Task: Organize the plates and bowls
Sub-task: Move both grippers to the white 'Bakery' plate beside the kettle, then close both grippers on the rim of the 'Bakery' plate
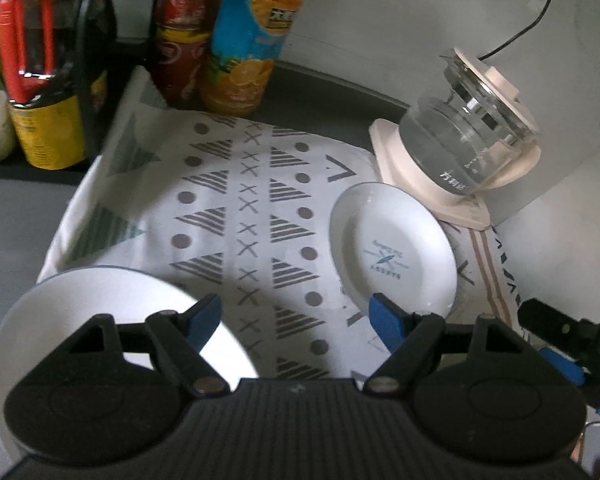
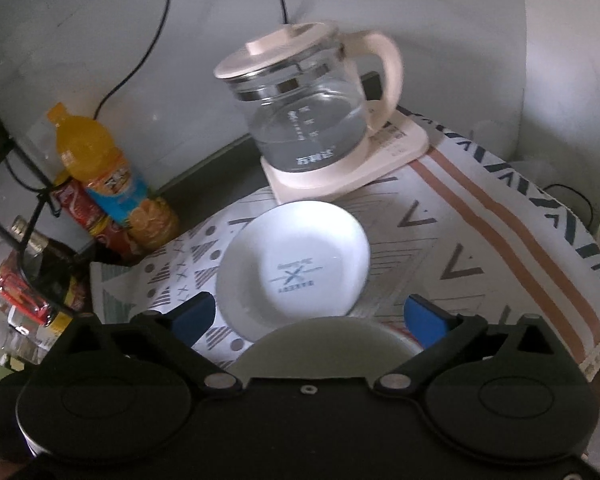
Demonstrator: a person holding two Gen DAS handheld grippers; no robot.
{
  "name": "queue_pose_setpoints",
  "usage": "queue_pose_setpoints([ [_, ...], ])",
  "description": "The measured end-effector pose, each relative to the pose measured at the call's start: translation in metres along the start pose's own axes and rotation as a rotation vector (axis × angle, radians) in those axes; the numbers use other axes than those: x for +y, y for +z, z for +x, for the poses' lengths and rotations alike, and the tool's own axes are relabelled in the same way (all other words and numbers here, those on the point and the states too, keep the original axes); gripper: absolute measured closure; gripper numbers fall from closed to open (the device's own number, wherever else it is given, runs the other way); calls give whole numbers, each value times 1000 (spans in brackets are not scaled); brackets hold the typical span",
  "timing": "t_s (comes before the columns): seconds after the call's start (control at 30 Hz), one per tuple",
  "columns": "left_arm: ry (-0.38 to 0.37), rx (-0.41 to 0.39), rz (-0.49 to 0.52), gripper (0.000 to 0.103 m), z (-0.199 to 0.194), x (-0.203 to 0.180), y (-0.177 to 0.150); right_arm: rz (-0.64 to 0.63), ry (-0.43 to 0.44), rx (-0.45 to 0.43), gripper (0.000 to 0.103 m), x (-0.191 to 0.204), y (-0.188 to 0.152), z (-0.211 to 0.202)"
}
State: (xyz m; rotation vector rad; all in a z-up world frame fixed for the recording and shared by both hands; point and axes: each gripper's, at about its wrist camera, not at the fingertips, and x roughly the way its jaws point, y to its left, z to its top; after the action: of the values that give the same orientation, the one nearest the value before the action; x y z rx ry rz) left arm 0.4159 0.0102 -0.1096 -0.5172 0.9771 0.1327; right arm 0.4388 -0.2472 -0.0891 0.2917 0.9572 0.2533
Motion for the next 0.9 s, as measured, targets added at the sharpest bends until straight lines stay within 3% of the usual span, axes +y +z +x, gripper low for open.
queue_pose_setpoints([
  [0.33, -25, 41, -33, 26, 31, -14, 8, 75, -14, 61, 3, -33, 19, 26],
  [0.47, -44, 67, -49, 27, 48, -18, 15, 91, -5, 92, 7, -42, 29, 42],
  [0.57, -45, 82, -104, 33, 59, -17, 22, 85, 2, 126, 12, -45, 37, 54],
  [0.9, -31, 136, -145, 51, 95, -20, 36, 70, 29, 271, 22, -52, 58, 107],
])
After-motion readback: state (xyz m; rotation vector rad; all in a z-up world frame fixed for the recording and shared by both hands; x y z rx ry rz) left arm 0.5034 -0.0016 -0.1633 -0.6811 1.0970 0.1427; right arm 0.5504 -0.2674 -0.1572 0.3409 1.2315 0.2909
